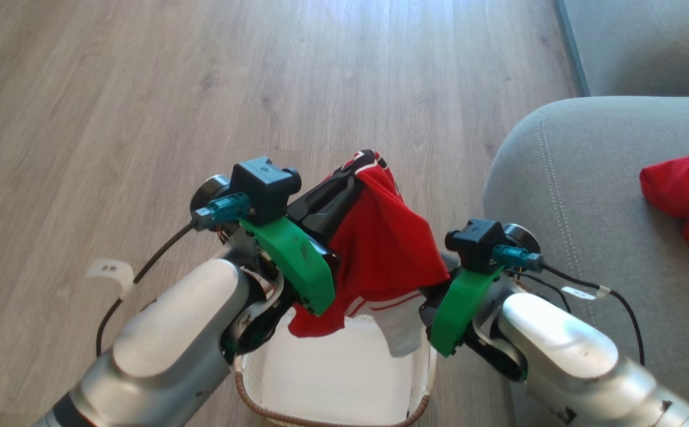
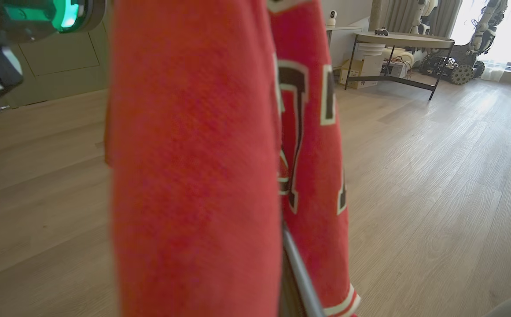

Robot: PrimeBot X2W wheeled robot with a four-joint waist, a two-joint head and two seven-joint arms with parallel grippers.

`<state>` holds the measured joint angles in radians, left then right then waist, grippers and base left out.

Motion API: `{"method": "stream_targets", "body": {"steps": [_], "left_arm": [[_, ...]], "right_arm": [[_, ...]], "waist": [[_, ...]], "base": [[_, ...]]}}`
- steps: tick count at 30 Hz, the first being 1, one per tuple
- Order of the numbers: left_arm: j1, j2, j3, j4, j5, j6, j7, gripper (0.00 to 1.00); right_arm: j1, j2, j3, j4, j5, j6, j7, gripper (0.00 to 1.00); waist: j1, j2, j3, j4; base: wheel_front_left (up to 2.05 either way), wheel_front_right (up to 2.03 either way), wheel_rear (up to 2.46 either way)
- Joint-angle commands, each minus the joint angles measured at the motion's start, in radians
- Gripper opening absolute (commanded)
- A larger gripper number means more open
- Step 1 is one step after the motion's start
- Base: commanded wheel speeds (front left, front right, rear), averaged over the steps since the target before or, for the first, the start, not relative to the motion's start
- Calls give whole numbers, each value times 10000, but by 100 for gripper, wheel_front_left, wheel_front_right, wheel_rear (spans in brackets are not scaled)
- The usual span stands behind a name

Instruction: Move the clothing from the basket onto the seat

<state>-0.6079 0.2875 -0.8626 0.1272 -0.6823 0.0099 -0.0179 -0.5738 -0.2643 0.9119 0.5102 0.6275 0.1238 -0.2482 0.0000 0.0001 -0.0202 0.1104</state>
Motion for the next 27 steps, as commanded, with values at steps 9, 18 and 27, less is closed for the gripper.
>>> {"method": "stream_targets", "body": {"steps": [9, 18, 27], "left_arm": [[-534, 286, 485, -241, -93, 148, -78, 0], [-268, 381, 626, -381, -361, 224, -201, 40], [-44, 456, 503, -593, -488, 90, -234, 100]], "right_arm": [[95, -6, -1409, -1011, -203, 69, -133, 0], [1090, -130, -3311, -2117, -913, 69, -134, 0], [1987, -177, -5049, -3186, -1510, 69, -135, 0]], "waist": [[0, -1, 73, -256], [0, -1, 102, -568], [0, -1, 90, -1017]], "base": [[0, 0, 0], [0, 0, 0], [0, 0, 0]]}}
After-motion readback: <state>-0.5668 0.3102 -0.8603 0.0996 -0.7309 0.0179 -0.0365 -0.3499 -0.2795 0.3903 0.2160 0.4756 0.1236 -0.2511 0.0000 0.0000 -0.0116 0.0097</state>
